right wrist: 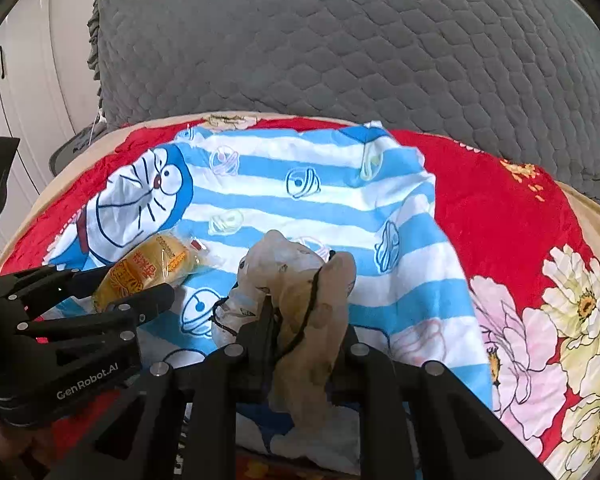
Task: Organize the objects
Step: 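Carry the scrunchie and cake in both grippers over the striped Doraemon shirt, then lower and open the right gripper on the shirt while the left gripper releases the cake beside it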
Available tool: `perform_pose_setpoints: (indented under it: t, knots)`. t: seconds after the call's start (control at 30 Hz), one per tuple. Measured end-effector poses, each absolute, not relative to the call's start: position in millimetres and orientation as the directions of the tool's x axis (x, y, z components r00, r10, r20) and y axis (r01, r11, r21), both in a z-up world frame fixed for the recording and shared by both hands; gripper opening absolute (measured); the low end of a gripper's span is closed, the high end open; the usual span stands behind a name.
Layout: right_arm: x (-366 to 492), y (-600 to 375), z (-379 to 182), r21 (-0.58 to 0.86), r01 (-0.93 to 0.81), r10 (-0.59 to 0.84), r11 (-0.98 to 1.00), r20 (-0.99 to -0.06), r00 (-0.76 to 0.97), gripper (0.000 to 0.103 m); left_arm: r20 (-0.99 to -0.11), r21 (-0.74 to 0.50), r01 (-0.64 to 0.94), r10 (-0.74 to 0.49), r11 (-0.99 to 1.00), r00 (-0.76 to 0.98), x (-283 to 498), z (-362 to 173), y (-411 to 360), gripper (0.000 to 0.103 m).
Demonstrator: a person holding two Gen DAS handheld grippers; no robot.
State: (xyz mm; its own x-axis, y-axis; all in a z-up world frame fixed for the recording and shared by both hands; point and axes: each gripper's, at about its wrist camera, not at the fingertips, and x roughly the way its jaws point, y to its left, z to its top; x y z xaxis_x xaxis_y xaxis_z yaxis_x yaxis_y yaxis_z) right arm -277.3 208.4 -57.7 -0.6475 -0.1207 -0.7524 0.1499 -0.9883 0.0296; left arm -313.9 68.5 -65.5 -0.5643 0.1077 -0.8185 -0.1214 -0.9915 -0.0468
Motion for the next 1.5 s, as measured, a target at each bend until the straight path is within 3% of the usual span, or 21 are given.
perform_pose_setpoints:
  t: [0.57,0.73,1.07,1.13,1.5]
  knots:
    - [-278.4,206.6,-64.8,-0.019,0.134,-0.069,-0.991,-0.78,-0.622,0.023,-0.841,-0.045,-0.114,0.099,-0.992,-0.532,-313.5,-75.1,65.1,0.05]
    - [-278.9,208.2,-62.8,-0.023,0.125,-0.06,-0.992,-0.783,-0.619,0.033,-0.845,-0.05,-0.106,0.098,-0.993,-0.526,-312.8,-72.4,62.9,0.051]
    - [-277.2,208.6,-55.0,-0.041,0.111,-0.038,-0.993,-0.775,-0.63,0.056,-0.841,-0.048,-0.086,0.087,-0.995,-0.534,-309.8,-62.5,54.6,0.074]
    - [-276.9,208.8,-53.6,-0.051,0.103,-0.026,-0.993,-0.771,-0.636,0.062,-0.836,-0.04,-0.075,0.075,-0.996,-0.544,-309.0,-60.5,52.5,0.076]
    - [-275.2,209.7,-48.7,-0.057,0.104,-0.024,-0.993,-0.76,-0.649,0.072,-0.849,-0.027,-0.064,0.056,-0.998,-0.525,-310.0,-64.0,46.3,0.084]
